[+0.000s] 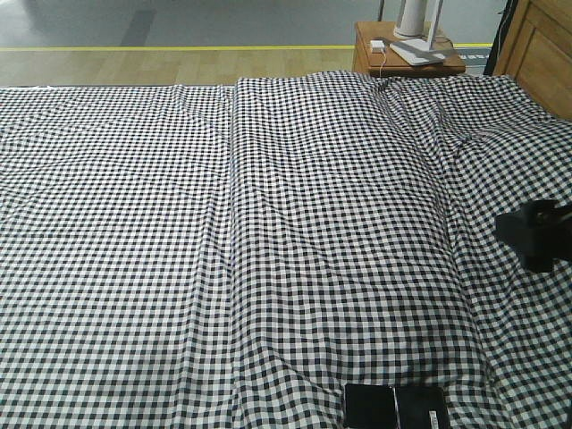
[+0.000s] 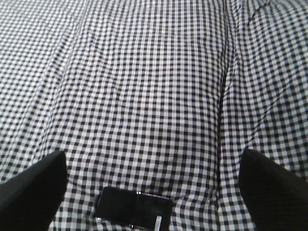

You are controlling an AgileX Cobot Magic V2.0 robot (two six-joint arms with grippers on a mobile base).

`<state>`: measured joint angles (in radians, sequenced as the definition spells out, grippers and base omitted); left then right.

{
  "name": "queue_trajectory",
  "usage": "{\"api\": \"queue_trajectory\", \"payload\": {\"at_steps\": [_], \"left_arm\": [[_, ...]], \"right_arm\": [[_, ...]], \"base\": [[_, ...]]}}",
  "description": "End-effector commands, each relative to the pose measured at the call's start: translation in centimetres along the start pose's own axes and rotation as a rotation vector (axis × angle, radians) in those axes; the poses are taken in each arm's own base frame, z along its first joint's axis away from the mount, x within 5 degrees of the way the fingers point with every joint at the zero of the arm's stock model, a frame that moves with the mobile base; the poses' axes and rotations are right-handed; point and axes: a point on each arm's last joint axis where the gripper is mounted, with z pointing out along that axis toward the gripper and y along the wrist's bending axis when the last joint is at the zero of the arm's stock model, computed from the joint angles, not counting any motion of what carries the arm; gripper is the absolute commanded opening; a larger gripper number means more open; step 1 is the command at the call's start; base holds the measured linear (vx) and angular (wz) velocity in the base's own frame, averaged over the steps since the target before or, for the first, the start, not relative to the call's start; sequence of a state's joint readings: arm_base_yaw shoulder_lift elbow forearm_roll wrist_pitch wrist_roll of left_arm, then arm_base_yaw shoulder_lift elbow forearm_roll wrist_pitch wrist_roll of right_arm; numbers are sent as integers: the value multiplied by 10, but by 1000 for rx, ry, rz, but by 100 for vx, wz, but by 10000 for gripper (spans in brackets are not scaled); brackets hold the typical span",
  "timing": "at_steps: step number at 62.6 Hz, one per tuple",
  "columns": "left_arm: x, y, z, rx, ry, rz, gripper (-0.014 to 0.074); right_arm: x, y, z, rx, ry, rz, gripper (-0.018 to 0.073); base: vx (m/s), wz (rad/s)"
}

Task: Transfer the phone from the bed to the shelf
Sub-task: 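Lower the right gripper toward the black phone near the bed edge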

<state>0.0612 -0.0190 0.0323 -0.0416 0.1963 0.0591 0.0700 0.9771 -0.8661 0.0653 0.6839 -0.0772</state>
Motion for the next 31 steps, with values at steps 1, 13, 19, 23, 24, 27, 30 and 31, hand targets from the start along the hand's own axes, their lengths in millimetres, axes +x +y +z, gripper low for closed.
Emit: {"api": "queue_trajectory", "payload": {"at_steps": [1, 13, 19, 23, 24, 27, 30, 31], "left_arm": [[-4, 0, 0, -3, -71, -9, 1], [-4, 0, 0, -3, -71, -9, 1], [-4, 0, 0, -3, -71, -9, 1], [-4, 0, 0, -3, -71, -9, 1], [-4, 0, 0, -3, -71, -9, 1], [-4, 0, 0, -3, -71, -9, 1], [-4, 0, 0, -3, -71, -9, 1], [-4, 0, 0, -3, -71, -9, 1]], "right_arm": [[-14, -1, 6, 4, -55, 5, 715], [-11, -6, 39, 20, 51, 105, 710], [-7, -23, 53, 69, 98, 212, 706], [-2, -39, 61, 113, 138, 268, 704], [-1, -42, 63, 121, 148, 278, 704], [5, -56, 70, 149, 194, 321, 699], [11, -67, 75, 163, 235, 351, 696], [13, -70, 77, 164, 246, 359, 694]], "base": [[0, 0], [0, 0], [0, 0], [0, 0], [0, 0], [0, 0], [0, 0], [0, 0]]}}
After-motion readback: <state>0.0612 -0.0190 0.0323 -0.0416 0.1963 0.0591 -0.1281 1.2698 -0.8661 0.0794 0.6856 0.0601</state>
